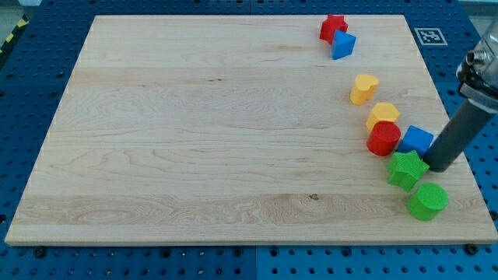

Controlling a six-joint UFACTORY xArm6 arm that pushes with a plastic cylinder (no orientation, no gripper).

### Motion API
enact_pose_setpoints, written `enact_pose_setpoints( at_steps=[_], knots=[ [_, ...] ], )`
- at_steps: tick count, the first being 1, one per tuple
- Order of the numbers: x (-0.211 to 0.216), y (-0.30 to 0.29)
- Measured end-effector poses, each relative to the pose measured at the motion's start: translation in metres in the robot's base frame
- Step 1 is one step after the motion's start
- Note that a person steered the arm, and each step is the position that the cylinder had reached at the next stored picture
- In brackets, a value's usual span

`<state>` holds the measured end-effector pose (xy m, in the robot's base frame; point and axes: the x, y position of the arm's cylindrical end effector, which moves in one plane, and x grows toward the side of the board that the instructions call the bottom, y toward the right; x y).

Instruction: Push the blue cube to yellow hexagon

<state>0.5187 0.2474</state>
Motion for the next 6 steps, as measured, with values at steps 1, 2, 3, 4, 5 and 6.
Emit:
enact_pose_setpoints(
  at_steps=[1, 2, 3, 4, 5, 6],
  knots=[
    [-0.021, 0.0],
    [-0.032, 0.007],
    [-0.021, 0.044],
    [-0.004, 0.049],
    [-0.004, 0.016],
    [-0.004, -0.018]
  ],
)
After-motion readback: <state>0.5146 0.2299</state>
